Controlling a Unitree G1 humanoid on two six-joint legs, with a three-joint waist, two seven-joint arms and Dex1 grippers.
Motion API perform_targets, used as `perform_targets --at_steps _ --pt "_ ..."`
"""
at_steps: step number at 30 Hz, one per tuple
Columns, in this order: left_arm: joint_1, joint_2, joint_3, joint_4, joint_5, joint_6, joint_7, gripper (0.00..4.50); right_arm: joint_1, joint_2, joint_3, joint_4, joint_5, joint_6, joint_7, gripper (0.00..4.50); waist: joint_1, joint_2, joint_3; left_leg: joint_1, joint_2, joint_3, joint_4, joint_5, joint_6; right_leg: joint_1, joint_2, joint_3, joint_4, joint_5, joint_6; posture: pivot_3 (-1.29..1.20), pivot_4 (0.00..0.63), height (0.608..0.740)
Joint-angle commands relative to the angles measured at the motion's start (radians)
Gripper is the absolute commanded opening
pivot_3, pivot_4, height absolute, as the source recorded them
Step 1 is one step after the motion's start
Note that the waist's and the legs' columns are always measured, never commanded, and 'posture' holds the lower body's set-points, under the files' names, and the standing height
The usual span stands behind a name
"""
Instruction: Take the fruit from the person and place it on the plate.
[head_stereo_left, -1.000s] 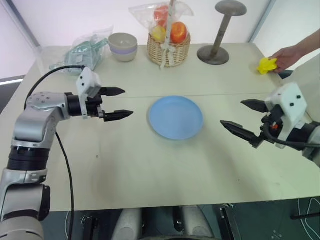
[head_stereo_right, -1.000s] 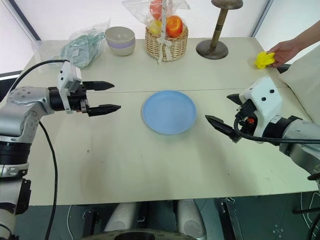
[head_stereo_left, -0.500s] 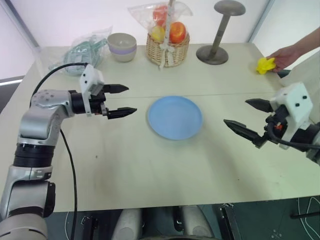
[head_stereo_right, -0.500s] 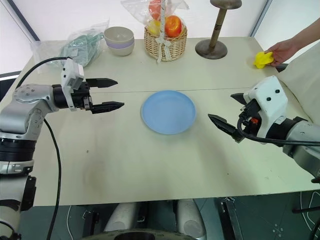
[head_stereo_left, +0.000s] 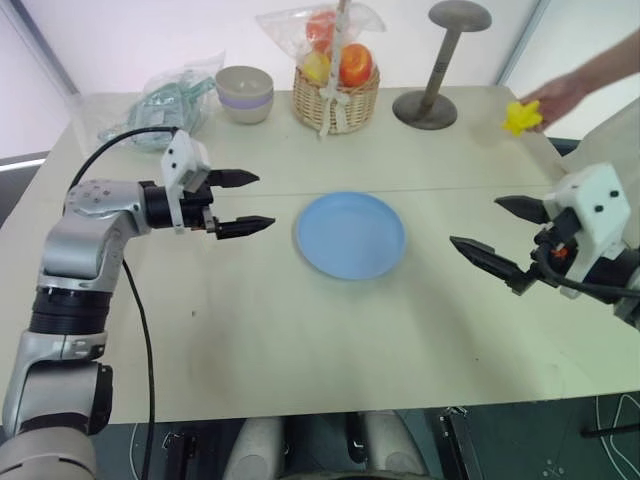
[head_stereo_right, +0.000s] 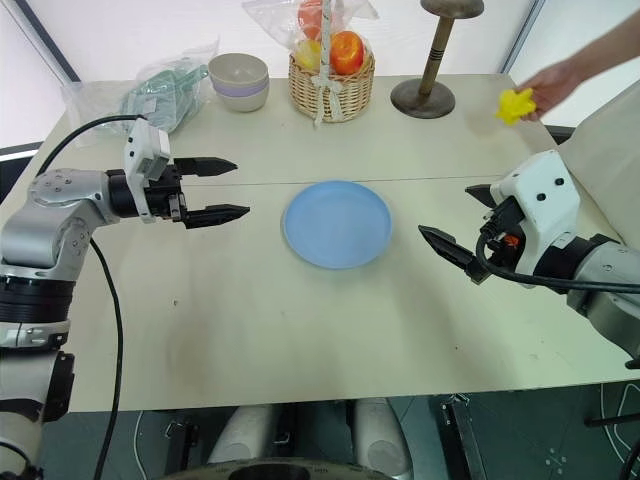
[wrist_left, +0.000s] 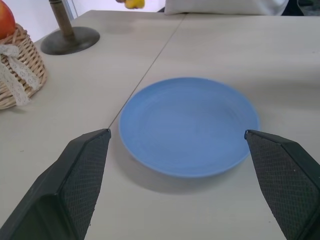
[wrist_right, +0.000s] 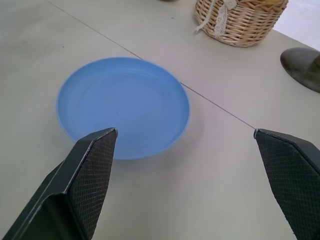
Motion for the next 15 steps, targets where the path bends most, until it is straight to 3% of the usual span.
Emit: perform_targets --at_steps 1,9,15 --pt "-0.024 -0.004 0.018 -0.016 -0.001 -0.017 0.011 4.50 -0.018 0.001 -0.019 -0.029 0.013 -0.008 -0.024 4.48 0.000 0.000 0.000 0.000 0.000 0.000 0.000 0.000 0.000 0.000 0.000 0.000 0.000 0.000 0.000 0.00 0.150 0.740" --pt "-0.056 -0.063 0.029 -0.002 0.019 -0.046 0.093 4.50 -0.042 0.012 -0.004 -0.035 0.024 -0.014 -0.075 4.48 0.001 0.000 0.000 0.000 0.000 0.000 0.000 0.000 0.000 0.000 0.000 0.000 0.000 0.000 0.000 0.00 0.150 0.740" --pt "-0.075 -0.216 0.078 -0.029 0.119 -0.098 0.461 4.50 -0.065 0.024 0.024 -0.031 0.018 -0.024 -0.099 4.48 0.003 0.000 0.000 0.000 0.000 0.000 0.000 0.000 0.000 0.000 -0.001 0.000 0.000 0.000 0.000 0.00 0.150 0.740"
